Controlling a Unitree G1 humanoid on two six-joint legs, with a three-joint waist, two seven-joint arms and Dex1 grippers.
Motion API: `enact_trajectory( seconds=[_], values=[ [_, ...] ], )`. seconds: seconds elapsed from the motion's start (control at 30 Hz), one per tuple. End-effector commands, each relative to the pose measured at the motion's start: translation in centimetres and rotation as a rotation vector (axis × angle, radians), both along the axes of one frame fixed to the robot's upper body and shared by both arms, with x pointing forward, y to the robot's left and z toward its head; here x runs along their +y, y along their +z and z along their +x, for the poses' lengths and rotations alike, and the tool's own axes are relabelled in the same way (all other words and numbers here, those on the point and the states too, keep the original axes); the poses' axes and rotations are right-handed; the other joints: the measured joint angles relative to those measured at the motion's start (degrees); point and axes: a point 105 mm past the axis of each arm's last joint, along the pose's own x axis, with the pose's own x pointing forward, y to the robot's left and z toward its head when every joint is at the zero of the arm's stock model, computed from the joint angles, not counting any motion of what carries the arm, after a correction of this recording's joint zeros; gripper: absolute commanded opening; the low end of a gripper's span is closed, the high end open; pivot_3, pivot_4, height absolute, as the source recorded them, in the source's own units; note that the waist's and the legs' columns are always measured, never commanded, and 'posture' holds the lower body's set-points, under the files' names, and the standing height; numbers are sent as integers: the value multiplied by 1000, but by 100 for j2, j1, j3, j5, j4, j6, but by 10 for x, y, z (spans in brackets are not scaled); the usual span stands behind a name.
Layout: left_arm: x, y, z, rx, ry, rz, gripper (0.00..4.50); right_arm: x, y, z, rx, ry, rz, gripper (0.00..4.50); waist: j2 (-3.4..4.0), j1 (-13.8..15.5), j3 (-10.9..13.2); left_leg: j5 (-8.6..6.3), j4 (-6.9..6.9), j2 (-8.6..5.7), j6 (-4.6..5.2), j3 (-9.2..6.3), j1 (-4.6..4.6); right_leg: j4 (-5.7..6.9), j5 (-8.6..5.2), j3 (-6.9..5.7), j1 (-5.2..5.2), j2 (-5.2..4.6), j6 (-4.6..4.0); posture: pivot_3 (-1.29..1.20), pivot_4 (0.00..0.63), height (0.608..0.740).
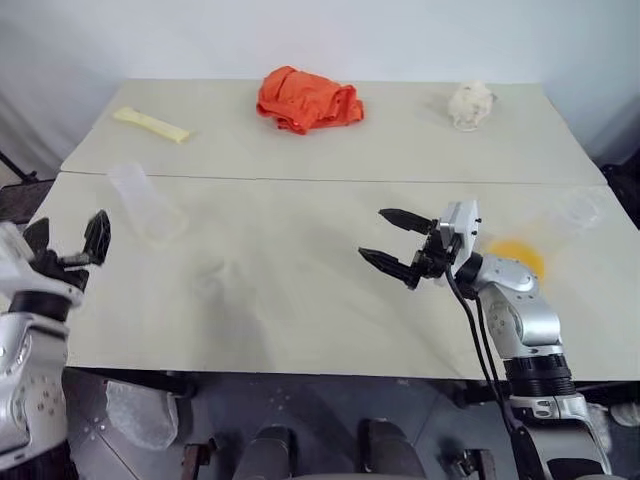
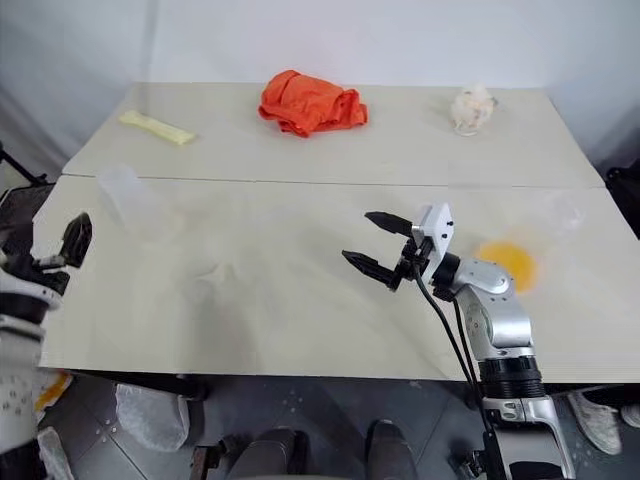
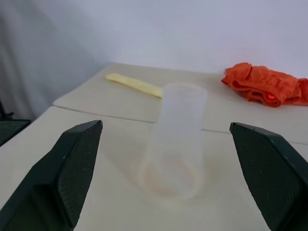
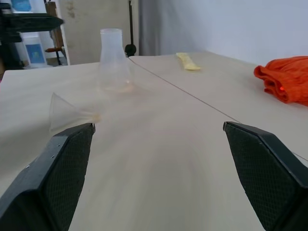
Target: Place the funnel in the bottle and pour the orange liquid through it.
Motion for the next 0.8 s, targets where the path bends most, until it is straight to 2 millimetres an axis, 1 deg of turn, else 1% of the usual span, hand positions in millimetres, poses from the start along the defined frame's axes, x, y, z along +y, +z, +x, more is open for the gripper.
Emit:
enact_trajectory(
  seconds=[0.03,0.13,0.2,0.3,0.37,0.53,0.63,0.73,0.8],
  values=[
    [8,8,25,32,17,29,4500,9,12,-9,-45,50,16,4476,0,0,0,0,-1,2,-1,0,-1,0,0,-3,-3,2,0,0,150,740],
    [12,12,41,35,23,19,4500,12,14,-10,-46,48,29,4476,0,-22,0,2,2,2,-4,-2,-3,1,0,-10,-3,4,0,0,150,740],
    [9,16,53,15,-1,22,4500,14,14,-11,-46,46,40,4476,0,-33,0,2,0,1,-4,-2,-2,1,0,-11,-3,1,1,0,150,740],
    [2,12,68,31,-62,37,4500,18,16,-13,-45,49,52,4476,0,-42,0,2,0,0,-4,-4,-3,1,0,-19,-4,0,1,0,150,740],
    [1,9,75,42,-83,47,4500,19,16,-14,-45,52,57,4476,0,-56,0,2,0,0,-4,-4,-3,1,1,-22,-3,-2,1,0,150,740],
    [1,13,90,35,-99,70,4500,22,19,-15,-48,50,72,4476,-1,-86,0,3,1,0,-5,-5,-3,2,1,-27,-4,-1,2,0,150,740],
    [2,15,95,31,-98,74,4500,23,20,-16,-49,49,77,4476,0,-88,0,3,1,0,-5,-4,-3,3,1,-28,-5,-1,2,0,150,740],
    [7,14,97,38,-68,84,3909,23,20,-17,-44,49,81,4500,0,-90,0,3,1,-1,-5,-4,-3,4,1,-28,-4,-3,3,0,150,740],
    [7,14,96,32,-76,83,3339,23,19,-17,-40,48,83,4500,0,-88,0,3,2,-1,-5,-5,-4,4,1,-29,-5,-3,3,0,150,740]
  ],
)
